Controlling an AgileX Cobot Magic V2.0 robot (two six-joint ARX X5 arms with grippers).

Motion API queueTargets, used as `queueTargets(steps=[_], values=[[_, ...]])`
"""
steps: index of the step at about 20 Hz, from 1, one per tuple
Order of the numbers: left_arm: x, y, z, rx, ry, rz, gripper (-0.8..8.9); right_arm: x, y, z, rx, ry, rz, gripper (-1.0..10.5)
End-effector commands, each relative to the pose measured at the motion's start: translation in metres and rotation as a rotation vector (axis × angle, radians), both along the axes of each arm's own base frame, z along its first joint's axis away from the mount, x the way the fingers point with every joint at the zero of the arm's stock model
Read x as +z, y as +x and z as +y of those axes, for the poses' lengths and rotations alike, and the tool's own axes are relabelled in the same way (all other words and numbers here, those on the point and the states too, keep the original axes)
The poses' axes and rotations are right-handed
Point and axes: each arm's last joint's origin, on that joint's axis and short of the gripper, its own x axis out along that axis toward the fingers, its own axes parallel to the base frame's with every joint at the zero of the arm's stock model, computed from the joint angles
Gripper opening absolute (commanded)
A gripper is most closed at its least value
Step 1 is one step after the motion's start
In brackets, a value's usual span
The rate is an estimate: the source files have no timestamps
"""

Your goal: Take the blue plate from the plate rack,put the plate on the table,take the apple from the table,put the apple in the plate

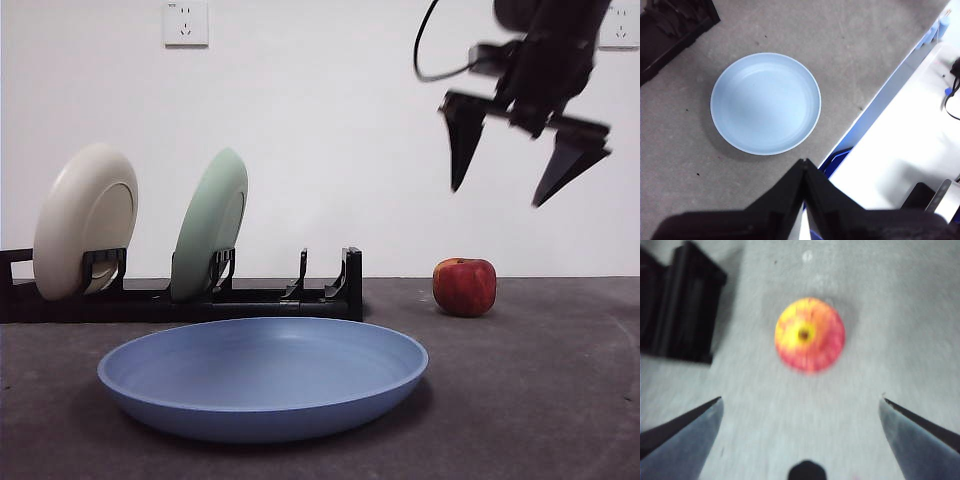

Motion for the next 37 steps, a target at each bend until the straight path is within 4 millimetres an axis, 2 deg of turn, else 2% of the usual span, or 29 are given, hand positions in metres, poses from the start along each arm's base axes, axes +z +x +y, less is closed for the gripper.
queueTargets(steps=[1,7,10,14,15,18,19,22,24,26,30,33,35,37], values=[[0.004,-0.004,0.009,0.028,-0.048,-0.001,-0.08,-0.016,0.022,0.005,-0.001,-0.025,0.019,7.6],[0.009,-0.011,0.026,0.067,-0.126,0.005,-0.08,-0.057,0.062,0.013,-0.008,-0.050,0.057,7.6],[0.010,-0.012,0.028,0.072,-0.136,0.005,-0.08,-0.077,0.073,0.019,-0.002,-0.057,0.075,7.6],[0.010,-0.011,0.028,0.087,-0.130,-0.010,-0.08,-0.098,0.077,0.023,0.005,-0.065,0.114,7.4],[0.010,-0.011,0.028,0.089,-0.129,-0.013,-0.08,-0.100,0.077,0.023,0.004,-0.067,0.122,6.3],[0.010,-0.011,0.028,0.089,-0.129,-0.013,-0.08,-0.100,0.076,0.023,0.008,-0.063,0.126,0.6],[0.010,-0.011,0.028,0.089,-0.126,-0.017,-0.09,-0.100,0.076,0.023,0.010,-0.057,0.128,-0.1],[0.010,-0.011,0.028,0.095,-0.120,-0.029,-0.09,-0.099,0.076,0.023,0.006,-0.061,0.128,-0.1],[0.010,-0.011,0.029,0.092,-0.118,-0.030,-0.08,-0.090,0.072,0.022,0.000,-0.089,0.152,-0.1],[0.010,-0.012,0.031,0.080,-0.120,-0.040,-0.09,-0.070,0.065,0.020,0.034,-0.125,0.163,-0.1],[0.012,-0.013,0.036,0.081,-0.118,-0.075,-0.08,-0.010,0.030,0.022,0.074,-0.098,0.148,-0.1],[0.012,-0.013,0.038,0.100,-0.098,-0.116,-0.08,0.038,-0.010,0.048,0.167,-0.071,0.097,-0.1],[0.012,-0.012,0.038,0.106,-0.091,-0.127,-0.08,0.061,-0.041,0.073,0.242,-0.091,0.050,-0.1],[0.012,-0.012,0.038,0.109,-0.090,-0.130,-0.08,0.072,-0.073,0.100,0.322,-0.110,0.013,-0.1]])
